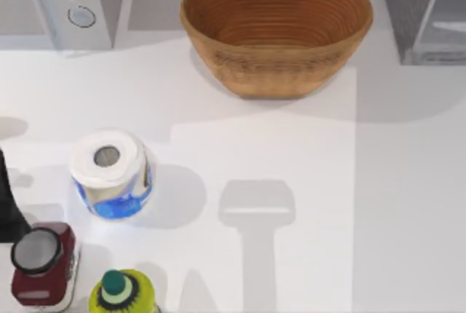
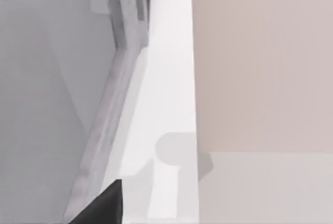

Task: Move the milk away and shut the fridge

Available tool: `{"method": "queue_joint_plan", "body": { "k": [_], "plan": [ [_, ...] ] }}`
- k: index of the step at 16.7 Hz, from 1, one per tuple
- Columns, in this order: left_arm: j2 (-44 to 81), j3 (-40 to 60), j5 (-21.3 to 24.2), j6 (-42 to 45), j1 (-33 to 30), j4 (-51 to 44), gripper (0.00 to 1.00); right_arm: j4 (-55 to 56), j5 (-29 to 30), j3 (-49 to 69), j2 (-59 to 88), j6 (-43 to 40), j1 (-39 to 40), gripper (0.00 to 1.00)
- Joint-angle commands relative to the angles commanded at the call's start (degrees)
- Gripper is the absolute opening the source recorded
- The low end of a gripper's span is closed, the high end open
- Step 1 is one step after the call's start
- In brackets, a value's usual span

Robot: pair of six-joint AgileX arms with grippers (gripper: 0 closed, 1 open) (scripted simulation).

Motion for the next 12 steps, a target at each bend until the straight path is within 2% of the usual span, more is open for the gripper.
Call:
{"method": "queue_joint_plan", "body": {
  "k": [1, 4, 12],
  "plan": [
    [0.0, 0.0, 0.0, 0.0, 0.0, 0.0, 1.0, 1.32, 0.04, -1.81, 0.5, -0.34, -1.85, 1.0],
    [0.0, 0.0, 0.0, 0.0, 0.0, 0.0, 1.0, 2.14, 1.86, -2.81, 0.35, 1.54, -0.16, 1.0],
    [0.0, 0.0, 0.0, 0.0, 0.0, 0.0, 1.0, 9.32, 16.54, -9.45, -3.9, 14.75, 19.0, 1.0]
  ]
}}
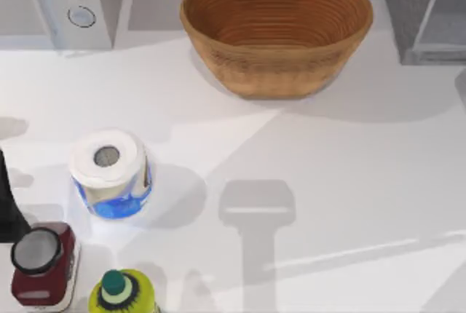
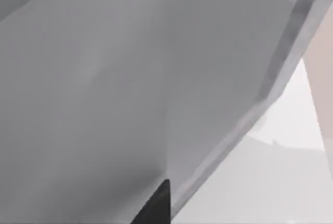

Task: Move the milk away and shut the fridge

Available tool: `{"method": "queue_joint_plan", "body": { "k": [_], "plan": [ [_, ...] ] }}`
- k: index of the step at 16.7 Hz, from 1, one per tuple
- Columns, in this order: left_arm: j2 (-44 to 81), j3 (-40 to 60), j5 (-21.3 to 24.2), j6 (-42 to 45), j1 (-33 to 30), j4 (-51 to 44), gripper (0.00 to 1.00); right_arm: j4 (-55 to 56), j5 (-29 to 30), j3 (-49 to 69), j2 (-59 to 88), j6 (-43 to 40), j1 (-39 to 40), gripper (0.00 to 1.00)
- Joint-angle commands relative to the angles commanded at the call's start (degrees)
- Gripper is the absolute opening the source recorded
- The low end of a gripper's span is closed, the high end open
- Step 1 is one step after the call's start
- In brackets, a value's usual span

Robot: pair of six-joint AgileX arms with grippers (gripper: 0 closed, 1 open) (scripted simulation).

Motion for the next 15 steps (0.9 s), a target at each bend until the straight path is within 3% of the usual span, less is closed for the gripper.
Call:
{"method": "queue_joint_plan", "body": {
  "k": [11, 15],
  "plan": [
    [0.0, 0.0, 0.0, 0.0, 0.0, 0.0, 1.0, 10.88, 21.82, -9.18, -7.06, 18.94, 29.08, 1.0],
    [0.0, 0.0, 0.0, 0.0, 0.0, 0.0, 1.0, 13.0, 24.75, -11.2, -8.79, 22.03, 32.03, 1.0]
  ]
}}
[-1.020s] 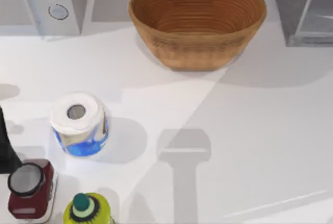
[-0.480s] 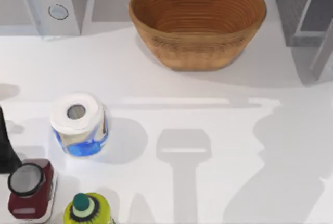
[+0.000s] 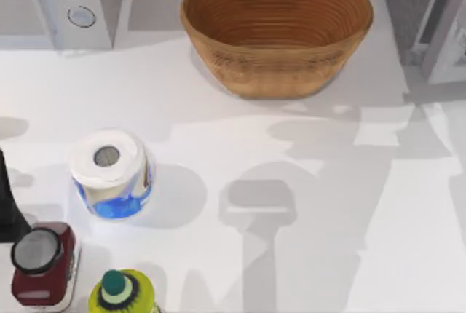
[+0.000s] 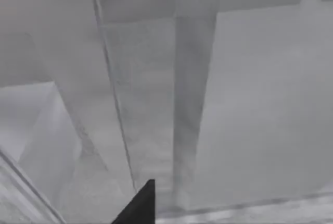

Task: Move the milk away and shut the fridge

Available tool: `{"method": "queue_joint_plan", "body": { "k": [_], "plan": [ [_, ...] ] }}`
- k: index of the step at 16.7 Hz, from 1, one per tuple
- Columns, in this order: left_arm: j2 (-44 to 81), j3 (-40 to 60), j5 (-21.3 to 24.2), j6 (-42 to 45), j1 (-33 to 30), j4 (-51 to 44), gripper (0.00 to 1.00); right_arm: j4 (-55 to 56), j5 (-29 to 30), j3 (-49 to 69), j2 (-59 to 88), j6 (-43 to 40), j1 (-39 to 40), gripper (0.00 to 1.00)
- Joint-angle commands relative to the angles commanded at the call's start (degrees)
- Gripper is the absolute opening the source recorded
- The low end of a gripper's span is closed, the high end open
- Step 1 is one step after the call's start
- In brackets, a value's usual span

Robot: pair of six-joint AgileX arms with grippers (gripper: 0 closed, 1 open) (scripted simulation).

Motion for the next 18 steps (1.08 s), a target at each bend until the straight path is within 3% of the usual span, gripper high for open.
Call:
{"method": "queue_joint_plan", "body": {
  "k": [6, 18],
  "plan": [
    [0.0, 0.0, 0.0, 0.0, 0.0, 0.0, 1.0, -0.5, 0.16, 2.06, 2.16, -0.25, -0.6, 1.0],
    [0.0, 0.0, 0.0, 0.0, 0.0, 0.0, 1.0, -5.29, 0.73, 25.39, 20.72, 0.03, -0.41, 1.0]
  ]
}}
